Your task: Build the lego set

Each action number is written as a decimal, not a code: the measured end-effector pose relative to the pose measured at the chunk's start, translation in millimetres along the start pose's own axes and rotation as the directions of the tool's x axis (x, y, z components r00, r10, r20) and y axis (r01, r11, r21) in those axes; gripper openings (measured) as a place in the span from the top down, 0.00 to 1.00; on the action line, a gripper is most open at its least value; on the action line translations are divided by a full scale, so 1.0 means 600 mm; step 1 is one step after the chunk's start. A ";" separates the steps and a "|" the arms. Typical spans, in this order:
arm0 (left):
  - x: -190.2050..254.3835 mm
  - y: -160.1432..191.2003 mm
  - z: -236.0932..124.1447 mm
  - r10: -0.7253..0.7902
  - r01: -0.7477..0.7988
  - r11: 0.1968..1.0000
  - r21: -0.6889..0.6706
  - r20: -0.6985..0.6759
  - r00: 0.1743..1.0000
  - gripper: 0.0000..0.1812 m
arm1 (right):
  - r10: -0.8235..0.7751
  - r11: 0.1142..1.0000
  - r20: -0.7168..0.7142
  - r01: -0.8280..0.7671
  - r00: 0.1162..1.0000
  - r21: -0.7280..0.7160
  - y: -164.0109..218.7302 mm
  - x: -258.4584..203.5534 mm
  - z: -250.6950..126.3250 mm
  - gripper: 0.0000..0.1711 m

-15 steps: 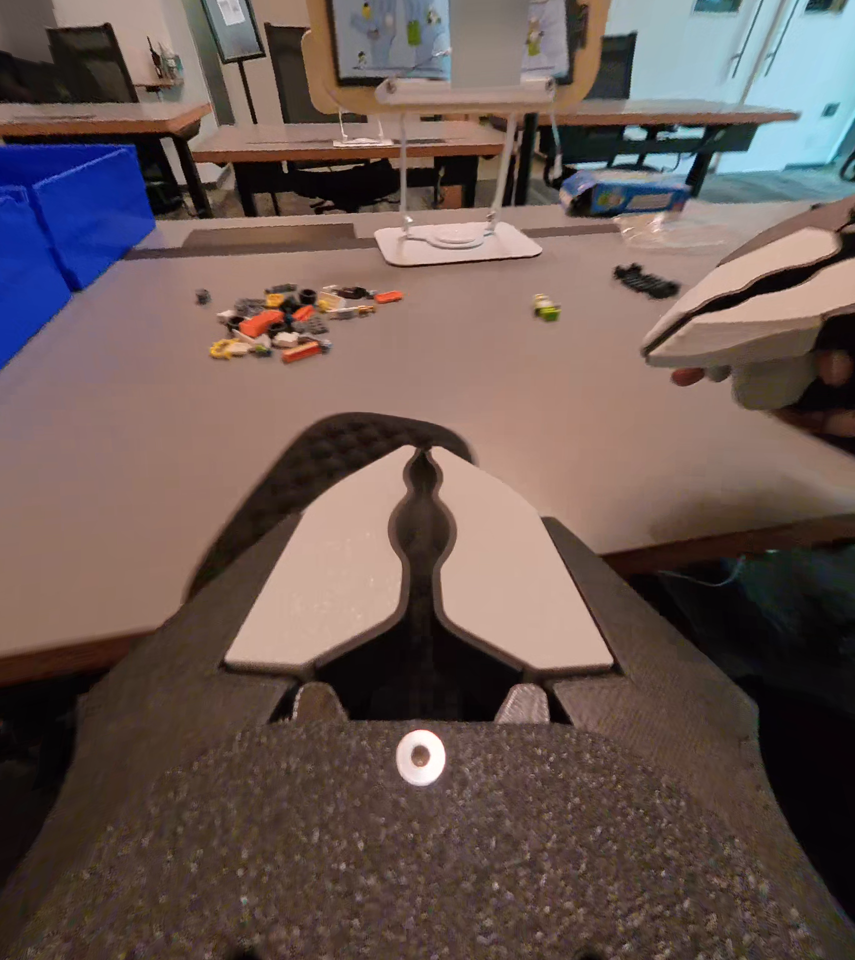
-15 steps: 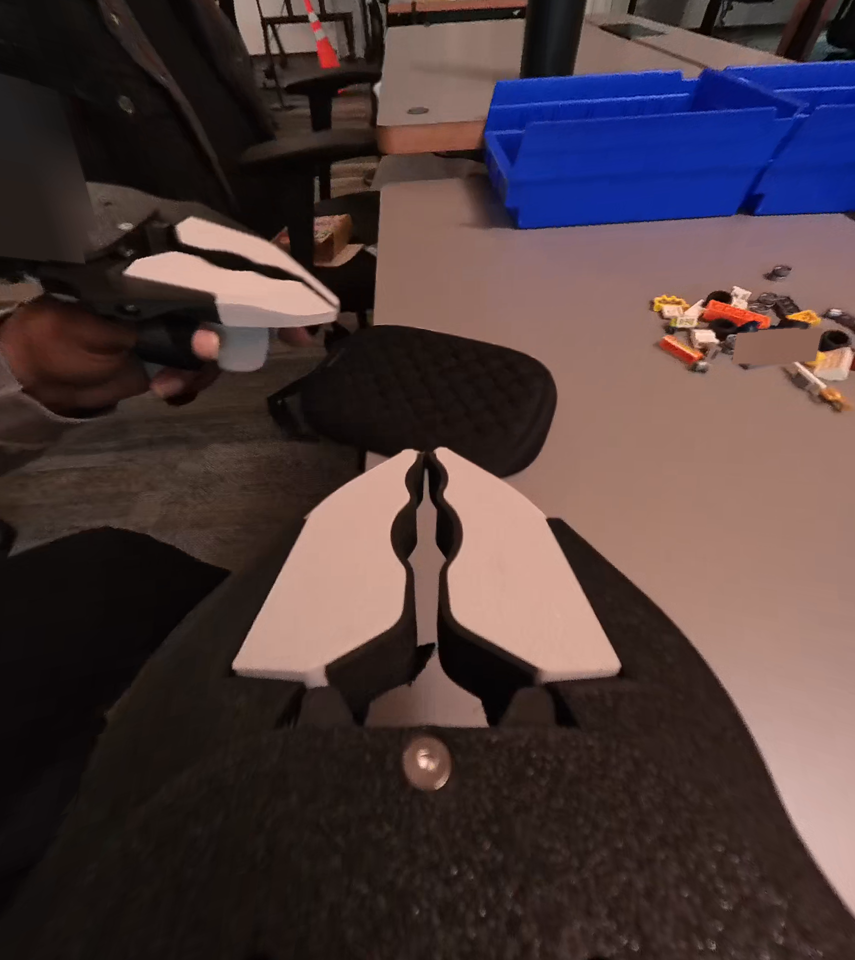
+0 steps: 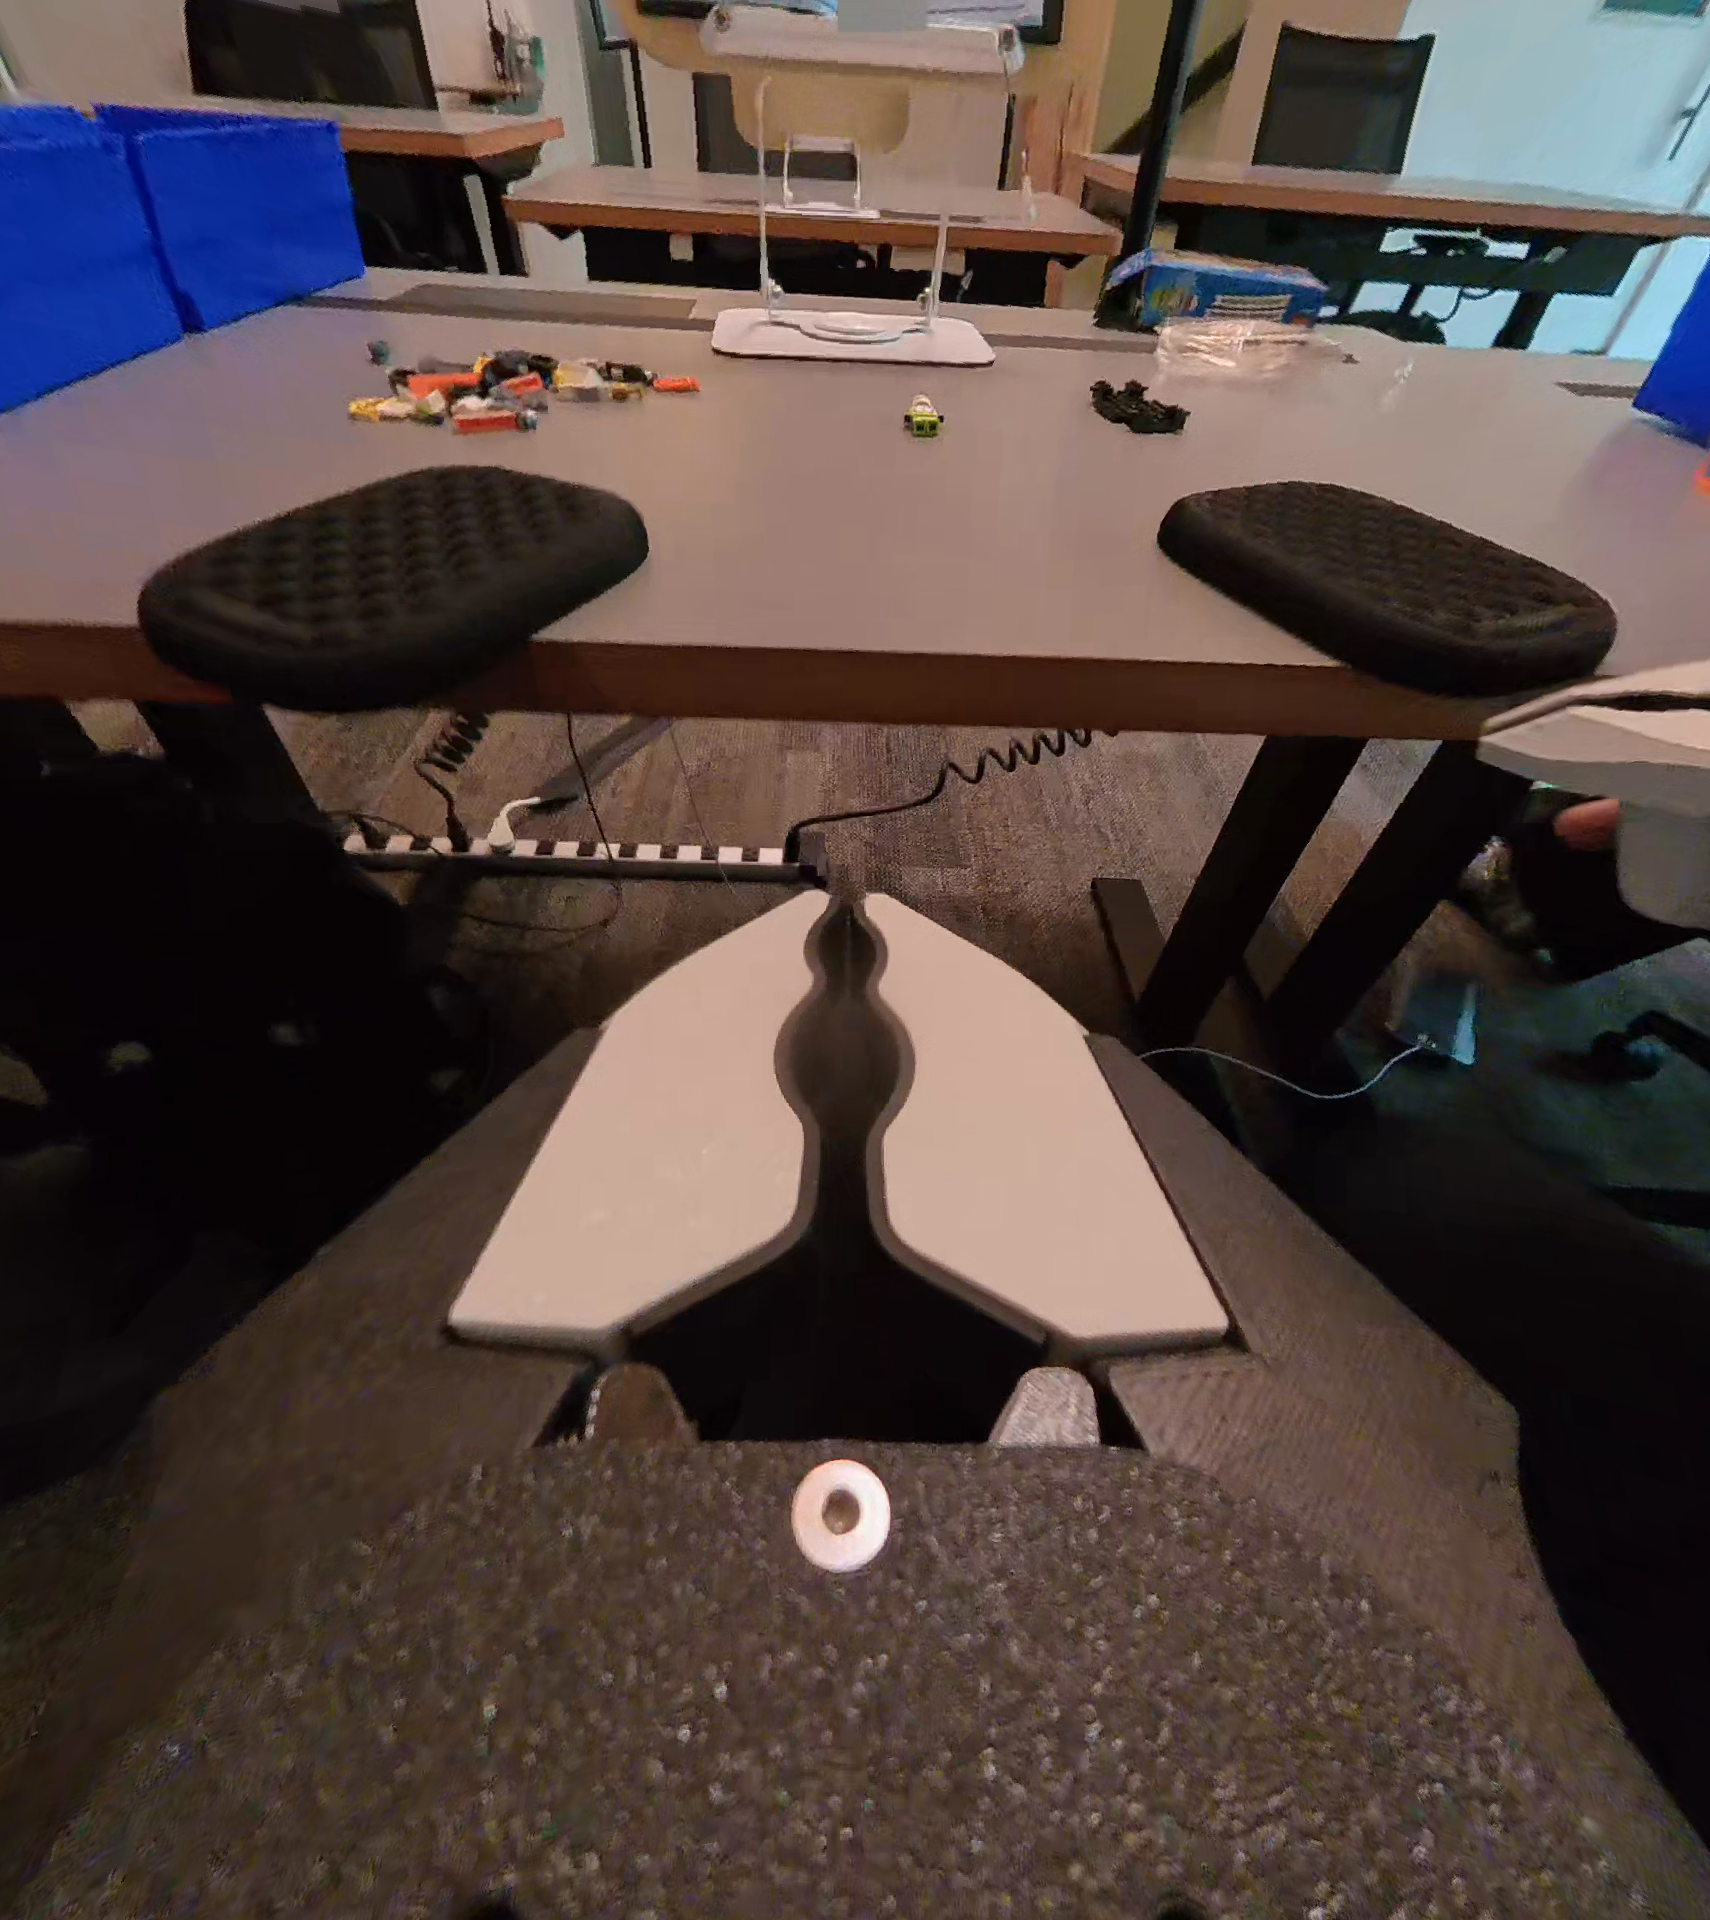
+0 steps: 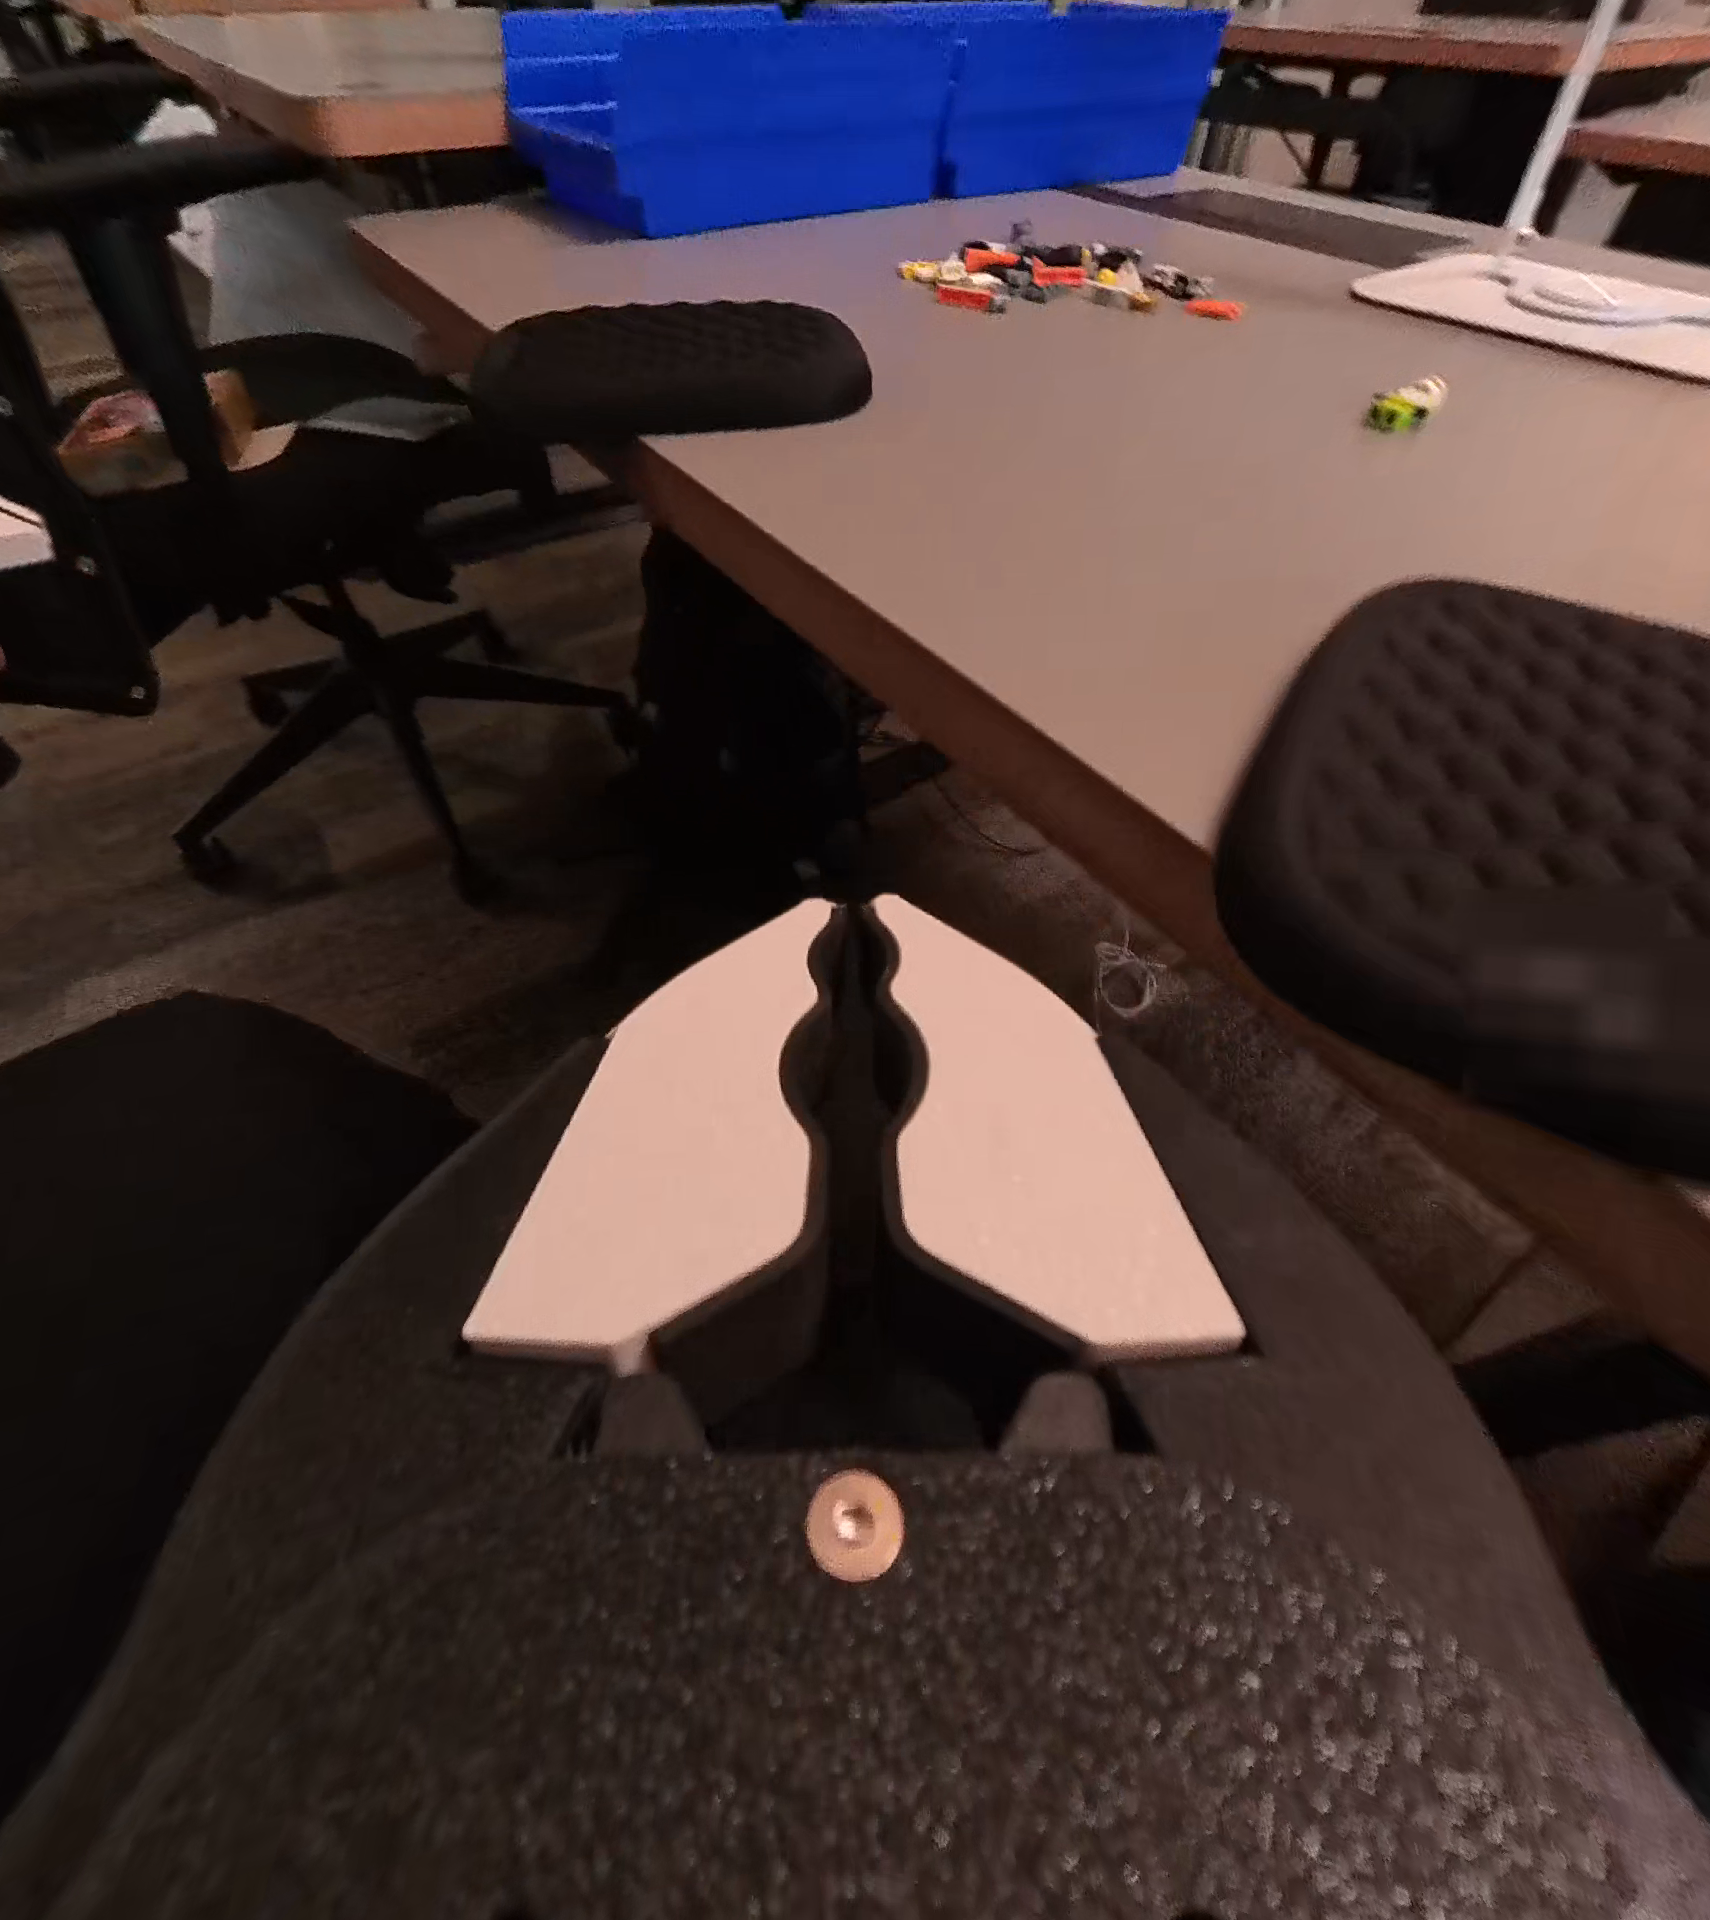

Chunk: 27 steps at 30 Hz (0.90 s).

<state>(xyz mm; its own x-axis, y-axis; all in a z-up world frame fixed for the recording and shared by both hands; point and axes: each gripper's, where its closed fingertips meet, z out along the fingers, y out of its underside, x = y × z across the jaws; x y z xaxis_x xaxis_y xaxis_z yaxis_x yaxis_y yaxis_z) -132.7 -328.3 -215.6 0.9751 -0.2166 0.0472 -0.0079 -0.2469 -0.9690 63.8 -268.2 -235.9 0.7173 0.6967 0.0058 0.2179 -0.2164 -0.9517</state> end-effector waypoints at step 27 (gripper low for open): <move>-0.171 -0.191 0.313 0.127 -0.128 0.983 0.134 0.019 0.992 1.00 | -0.205 0.962 -0.101 0.220 0.974 0.164 -0.179 0.088 0.165 0.97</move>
<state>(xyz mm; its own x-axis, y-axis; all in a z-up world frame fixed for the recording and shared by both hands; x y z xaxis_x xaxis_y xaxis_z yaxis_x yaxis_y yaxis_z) -190.4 -100.6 -154.7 0.9703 -0.2283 -0.0805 -0.1030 -0.0886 -0.9907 12.6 -140.6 -163.9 0.7207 0.6534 0.2318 0.2583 0.0572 -0.9644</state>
